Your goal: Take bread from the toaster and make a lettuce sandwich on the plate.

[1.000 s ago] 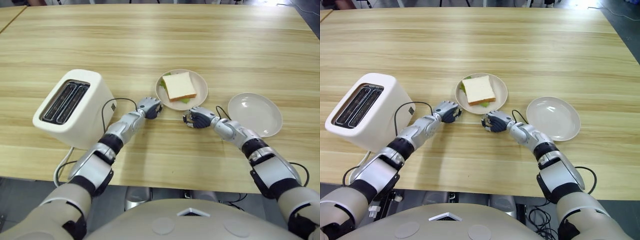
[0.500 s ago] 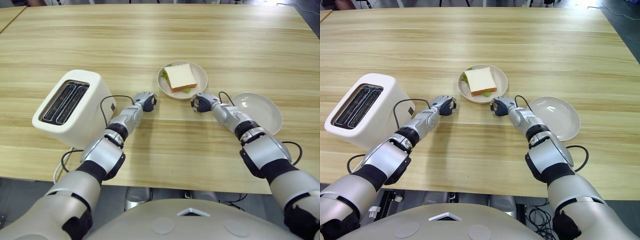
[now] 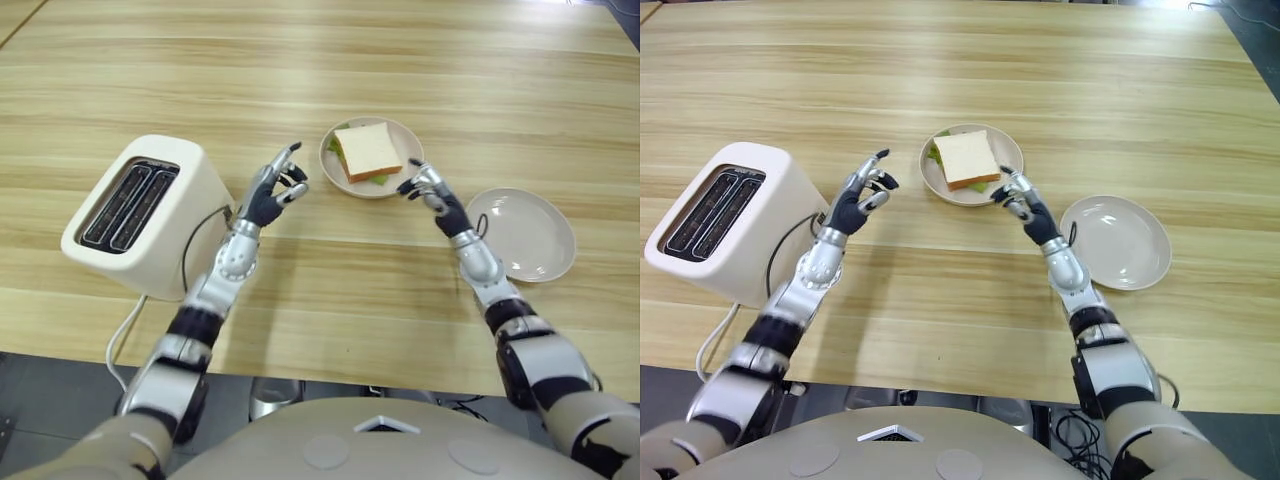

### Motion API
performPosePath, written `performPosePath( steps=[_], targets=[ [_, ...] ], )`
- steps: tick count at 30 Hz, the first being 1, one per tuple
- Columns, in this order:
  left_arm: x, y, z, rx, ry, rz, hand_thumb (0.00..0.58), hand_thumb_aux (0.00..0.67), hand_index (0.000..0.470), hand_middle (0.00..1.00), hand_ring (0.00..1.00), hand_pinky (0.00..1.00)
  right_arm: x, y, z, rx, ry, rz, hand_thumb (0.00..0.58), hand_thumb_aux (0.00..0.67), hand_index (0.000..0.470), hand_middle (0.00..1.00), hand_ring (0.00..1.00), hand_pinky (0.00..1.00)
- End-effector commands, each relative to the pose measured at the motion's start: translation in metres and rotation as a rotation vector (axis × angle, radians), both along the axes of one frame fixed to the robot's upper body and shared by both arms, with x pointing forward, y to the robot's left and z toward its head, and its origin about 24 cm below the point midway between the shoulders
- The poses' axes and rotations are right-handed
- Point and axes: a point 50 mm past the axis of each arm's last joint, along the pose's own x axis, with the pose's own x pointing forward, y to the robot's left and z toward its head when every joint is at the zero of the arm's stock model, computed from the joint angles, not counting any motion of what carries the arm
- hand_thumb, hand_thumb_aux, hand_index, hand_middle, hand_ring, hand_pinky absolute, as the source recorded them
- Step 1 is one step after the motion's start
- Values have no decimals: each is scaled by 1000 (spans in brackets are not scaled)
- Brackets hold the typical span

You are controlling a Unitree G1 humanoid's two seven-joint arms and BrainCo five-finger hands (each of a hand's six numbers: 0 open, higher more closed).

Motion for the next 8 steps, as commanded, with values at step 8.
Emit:
performPosePath(
  steps=[8],
  targets=[
    [-41,-13,9,-368,79,-81,0,0,0,0,0,0,-28,5,29,202,-200,-85,0,0,0,0,0,0]
  ],
)
